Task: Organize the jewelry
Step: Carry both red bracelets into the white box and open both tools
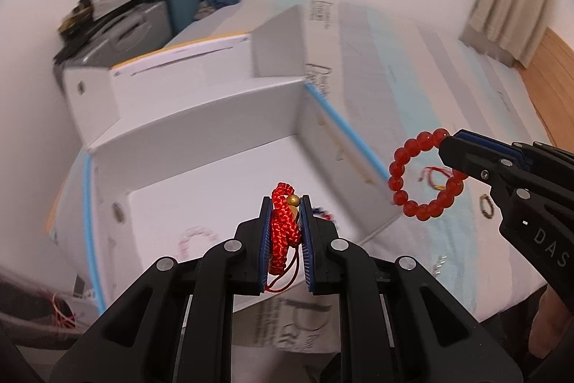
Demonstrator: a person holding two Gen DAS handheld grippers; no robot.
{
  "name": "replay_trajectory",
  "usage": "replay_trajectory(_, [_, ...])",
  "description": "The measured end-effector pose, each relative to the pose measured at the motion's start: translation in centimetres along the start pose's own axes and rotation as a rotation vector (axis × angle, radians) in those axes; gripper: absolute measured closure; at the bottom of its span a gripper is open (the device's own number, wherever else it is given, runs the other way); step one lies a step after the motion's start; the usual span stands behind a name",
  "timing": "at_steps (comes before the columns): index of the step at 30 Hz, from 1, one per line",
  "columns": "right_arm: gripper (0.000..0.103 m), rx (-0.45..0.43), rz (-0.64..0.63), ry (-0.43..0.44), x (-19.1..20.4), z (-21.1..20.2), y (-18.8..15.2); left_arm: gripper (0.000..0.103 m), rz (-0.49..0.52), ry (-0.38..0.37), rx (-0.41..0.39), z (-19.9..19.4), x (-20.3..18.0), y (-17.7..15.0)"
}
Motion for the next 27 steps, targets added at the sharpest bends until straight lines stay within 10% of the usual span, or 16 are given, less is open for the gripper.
replay_trajectory(27, [0.09, 0.362, -0.116, 0.043, 8.3, 14.5, -3.2, 0.089, -0.239, 0.016, 0.369, 9.4, 11.2, -6.1])
Point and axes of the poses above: each gripper's, at about its wrist camera, not at the fingertips, and z roughly the way its jaws point, x to its left, y to its top, the point moved 5 cm from there along z, roughly the way its jaws point, and after that the axes turned 8 degrees about -y, right-handed, at the moved point
